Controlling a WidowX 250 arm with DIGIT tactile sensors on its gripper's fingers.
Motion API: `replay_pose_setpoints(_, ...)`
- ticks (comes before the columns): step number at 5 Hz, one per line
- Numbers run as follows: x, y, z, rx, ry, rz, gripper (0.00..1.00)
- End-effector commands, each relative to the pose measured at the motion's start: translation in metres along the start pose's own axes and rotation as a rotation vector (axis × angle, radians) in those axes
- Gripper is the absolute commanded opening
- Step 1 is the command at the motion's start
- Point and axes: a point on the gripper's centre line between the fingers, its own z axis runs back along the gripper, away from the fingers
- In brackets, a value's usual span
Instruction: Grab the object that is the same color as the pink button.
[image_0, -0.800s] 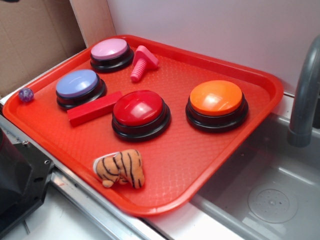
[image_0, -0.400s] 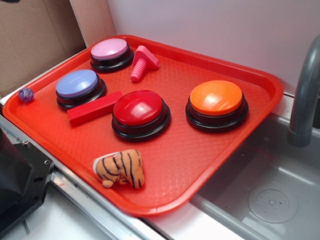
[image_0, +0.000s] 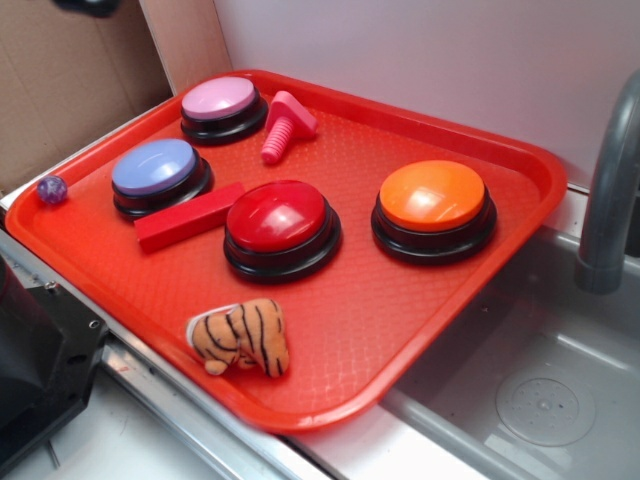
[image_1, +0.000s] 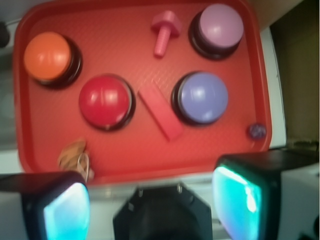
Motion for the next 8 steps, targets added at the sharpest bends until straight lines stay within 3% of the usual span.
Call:
replay_pose_setpoints(1,0.061,0.024,-0.009,0.013,-0.126,0.123,1.0)
replay_pose_setpoints(3,0.103,0.05,-0.066,0.055,-0.178,0.419,1.0)
replay_pose_setpoints(4,0.123,0.05,-0.1,0.087,-0.189,0.463,1.0)
replay_pose_setpoints(5,0.136,0.044,-0.137,0.047,-0.116,0.431,1.0)
replay_pose_setpoints(7,0.134,0.037,-0.176,0.02,-0.126,0.459,1.0)
replay_pose_setpoints(8,0.133,0.033,-0.187,0.067,-0.111,0.472,1.0)
